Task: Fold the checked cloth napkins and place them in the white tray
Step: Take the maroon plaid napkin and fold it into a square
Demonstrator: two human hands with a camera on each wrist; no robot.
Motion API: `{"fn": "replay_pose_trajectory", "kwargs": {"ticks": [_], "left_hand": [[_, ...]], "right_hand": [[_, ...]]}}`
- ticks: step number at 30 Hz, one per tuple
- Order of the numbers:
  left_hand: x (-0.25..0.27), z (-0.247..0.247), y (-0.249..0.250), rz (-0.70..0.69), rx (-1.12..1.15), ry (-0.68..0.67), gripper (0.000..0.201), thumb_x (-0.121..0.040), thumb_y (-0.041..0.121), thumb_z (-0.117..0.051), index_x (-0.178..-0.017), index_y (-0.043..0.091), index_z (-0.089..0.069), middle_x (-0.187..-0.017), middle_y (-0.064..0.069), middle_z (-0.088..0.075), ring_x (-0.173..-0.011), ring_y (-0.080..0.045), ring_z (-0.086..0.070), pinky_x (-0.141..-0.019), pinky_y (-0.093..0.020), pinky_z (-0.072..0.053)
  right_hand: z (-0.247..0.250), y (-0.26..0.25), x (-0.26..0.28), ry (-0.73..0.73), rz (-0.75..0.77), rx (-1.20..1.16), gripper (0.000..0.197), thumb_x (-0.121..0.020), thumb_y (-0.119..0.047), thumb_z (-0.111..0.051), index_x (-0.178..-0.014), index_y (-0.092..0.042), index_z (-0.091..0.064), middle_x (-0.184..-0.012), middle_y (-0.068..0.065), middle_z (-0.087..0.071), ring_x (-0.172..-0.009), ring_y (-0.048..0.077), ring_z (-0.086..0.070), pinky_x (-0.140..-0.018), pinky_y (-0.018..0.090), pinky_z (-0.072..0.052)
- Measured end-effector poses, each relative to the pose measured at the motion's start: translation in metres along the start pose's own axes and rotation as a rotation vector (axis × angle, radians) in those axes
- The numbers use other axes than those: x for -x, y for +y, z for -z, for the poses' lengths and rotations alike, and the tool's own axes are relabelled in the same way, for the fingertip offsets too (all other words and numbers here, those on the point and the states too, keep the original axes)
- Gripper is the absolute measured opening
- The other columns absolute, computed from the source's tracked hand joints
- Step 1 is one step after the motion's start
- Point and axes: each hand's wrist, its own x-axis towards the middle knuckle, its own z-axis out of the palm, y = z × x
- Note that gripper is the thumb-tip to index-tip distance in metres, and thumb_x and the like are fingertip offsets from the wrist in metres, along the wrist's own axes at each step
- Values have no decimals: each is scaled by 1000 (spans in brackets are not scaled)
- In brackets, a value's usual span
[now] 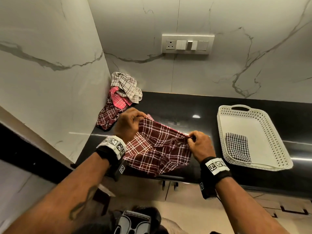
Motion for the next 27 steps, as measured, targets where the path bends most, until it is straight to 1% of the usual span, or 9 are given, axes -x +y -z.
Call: {"fn": "replay_pose_trajectory", "kwargs": {"ticks": [2,3,7,12,15,18,21,25,27], "left_hand": [[-5,11,-4,-7,-17,77,14,-88,-3,-66,-94,7,-75,-93,-2,-69,-84,-6,-62,-78,-5,-46],[-6,15,-5,-6,-27,108,14,-88,-3,-66,-94,6,-75,-93,-3,-70,-85,-6,-62,-79,-6,-46],[-10,28,-19,20,-71,173,14,-87,-1,-67,-95,7,-75,-95,-6,-71,-86,-15,-66,-79,-24,-55],[-20,46,-59,131,-169,243,18,-84,-3,-65,-93,8,-75,-93,-8,-71,-85,-23,-66,-80,-27,-52],[-22,51,-80,188,-210,190,19,-85,-4,-65,-95,7,-76,-96,-10,-69,-86,-26,-66,-80,-34,-55],[-31,47,-97,269,-290,6,13,-88,2,-64,-94,9,-73,-95,-10,-66,-85,-32,-64,-76,-37,-52],[-67,51,-93,309,-390,-119,7,-92,11,-61,-89,11,-67,-99,-12,-65,-85,-37,-64,-70,-38,-48],[-143,71,-83,393,-312,37,16,-90,4,-59,-97,9,-73,-102,-19,-70,-93,-39,-66,-82,-40,-53],[-179,85,-75,381,-206,119,19,-89,2,-57,-96,10,-73,-97,-15,-73,-91,-37,-69,-78,-33,-56]], "right_hand": [[2,2,-3,-22,-22,19,5,-86,-15,-66,-91,-14,-68,-89,4,-68,-83,22,-62,-78,37,-52],[2,2,-4,-33,-26,29,6,-87,-15,-66,-91,-14,-68,-90,4,-67,-84,22,-62,-79,37,-52],[6,-1,-15,-13,3,51,11,-90,-11,-62,-96,-12,-71,-93,6,-67,-89,23,-62,-83,33,-48],[16,4,-34,52,-58,115,14,-90,-8,-59,-92,-10,-72,-92,10,-69,-87,29,-64,-80,37,-51],[23,7,-41,28,-123,138,11,-93,-14,-58,-87,-15,-67,-87,5,-67,-81,25,-64,-77,41,-55],[35,2,-60,-25,-182,196,14,-91,-22,-58,-78,-17,-59,-74,3,-64,-72,25,-61,-69,37,-51],[56,-16,-103,-36,-147,202,21,-93,-16,-58,-72,-17,-55,-72,6,-59,-77,31,-62,-66,30,-39],[96,-51,-172,42,-24,208,18,-89,-4,-55,-92,-7,-72,-95,22,-70,-90,40,-66,-75,36,-48],[123,-73,-197,151,30,221,20,-88,-5,-56,-96,-8,-75,-97,23,-72,-90,40,-68,-76,38,-51]]}}
